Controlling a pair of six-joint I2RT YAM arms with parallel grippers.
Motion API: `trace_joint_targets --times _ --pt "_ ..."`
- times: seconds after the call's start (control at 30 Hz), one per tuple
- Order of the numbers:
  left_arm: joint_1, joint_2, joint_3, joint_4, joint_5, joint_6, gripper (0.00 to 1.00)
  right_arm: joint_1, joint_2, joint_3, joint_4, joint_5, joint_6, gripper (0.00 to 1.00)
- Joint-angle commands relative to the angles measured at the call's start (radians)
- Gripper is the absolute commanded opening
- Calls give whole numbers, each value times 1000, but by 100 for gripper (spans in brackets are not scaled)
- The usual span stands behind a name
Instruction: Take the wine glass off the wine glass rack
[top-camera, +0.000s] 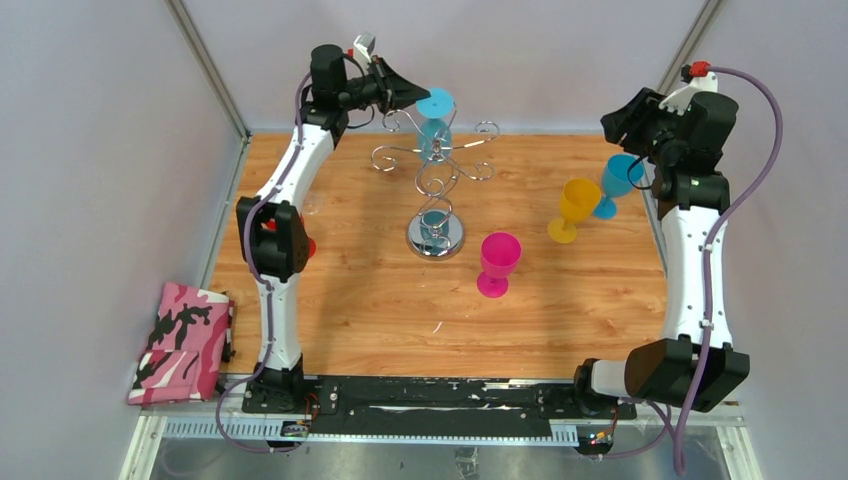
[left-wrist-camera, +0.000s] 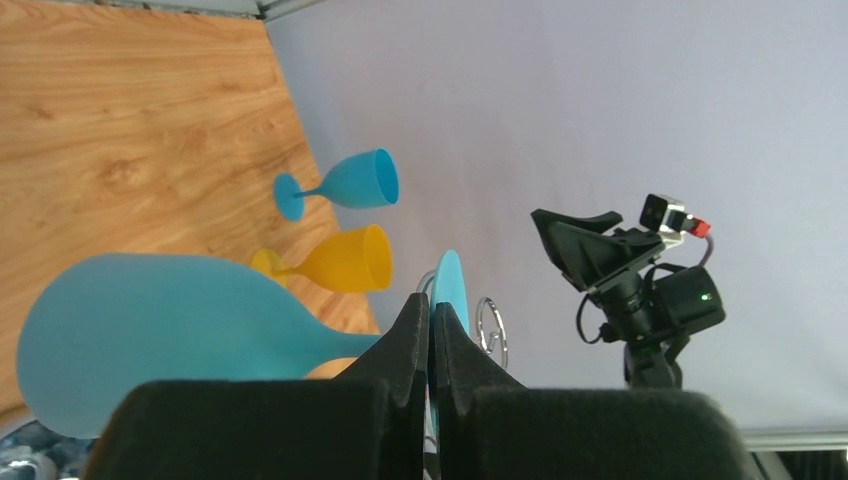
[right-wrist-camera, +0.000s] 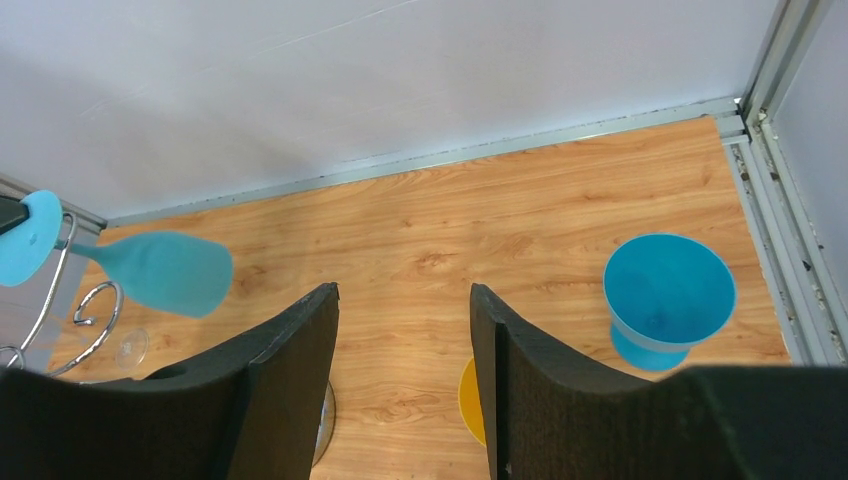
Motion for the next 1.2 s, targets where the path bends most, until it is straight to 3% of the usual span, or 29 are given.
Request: trace_joint_targets --times 0.0,0.27,0.87,1.17 --pt "1 -86 -71 84 21 -100 0 9 10 -9 32 -37 25 56" --pt "-1 -130 -132 156 10 -163 0 9 16 -27 56 -68 42 56" --pt "-51 58 76 168 -22 -237 0 8 20 -27 76 -80 37 56" --pt "-71 1 -9 168 -8 -201 0 8 22 -32 80 -80 38 56"
